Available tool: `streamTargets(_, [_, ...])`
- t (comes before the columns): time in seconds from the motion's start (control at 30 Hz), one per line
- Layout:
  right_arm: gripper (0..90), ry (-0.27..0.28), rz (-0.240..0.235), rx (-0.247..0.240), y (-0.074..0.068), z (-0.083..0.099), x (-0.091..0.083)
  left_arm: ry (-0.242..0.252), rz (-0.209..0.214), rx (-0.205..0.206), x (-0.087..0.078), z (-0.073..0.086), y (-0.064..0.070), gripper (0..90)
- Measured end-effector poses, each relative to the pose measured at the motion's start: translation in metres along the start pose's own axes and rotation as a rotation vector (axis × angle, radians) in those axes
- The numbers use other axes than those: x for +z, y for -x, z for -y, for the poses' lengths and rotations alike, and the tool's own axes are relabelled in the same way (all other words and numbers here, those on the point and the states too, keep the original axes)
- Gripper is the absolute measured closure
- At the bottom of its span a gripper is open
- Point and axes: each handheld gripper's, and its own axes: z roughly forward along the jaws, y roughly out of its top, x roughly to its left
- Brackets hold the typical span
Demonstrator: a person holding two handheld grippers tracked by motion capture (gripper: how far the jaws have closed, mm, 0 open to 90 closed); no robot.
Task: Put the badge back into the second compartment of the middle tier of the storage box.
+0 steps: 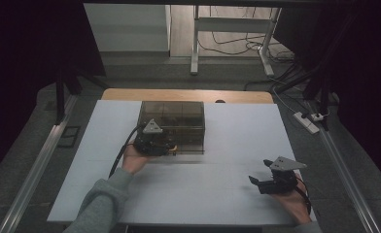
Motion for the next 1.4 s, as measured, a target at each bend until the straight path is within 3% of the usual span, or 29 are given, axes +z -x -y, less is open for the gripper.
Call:
streamTargets(0.73, [14.4, 0.011, 0.001, -0.005, 0.0, -0.001, -0.002, 0.004, 0.013, 0.003, -0.009, 0.005, 0.005, 34.5])
streamTargets(0.93, [14.5, 0.011, 0.0, -0.006, 0.0, -0.001, -0.002, 0.011, 0.011, 0.002, -0.016, 0.009, 0.006, 34.1])
streamTargets(1.07, [14.5, 0.009, -0.001, -0.007, 0.0, -0.001, -0.003, 0.031, 0.041, -0.019, -0.022, 0.011, 0.006, 33.4])
streamTargets(1.4, [14.5, 0.012, 0.002, -0.005, 0.0, -0.001, -0.003, 0.045, 0.034, -0.012, -0.033, 0.016, 0.01, 32.8])
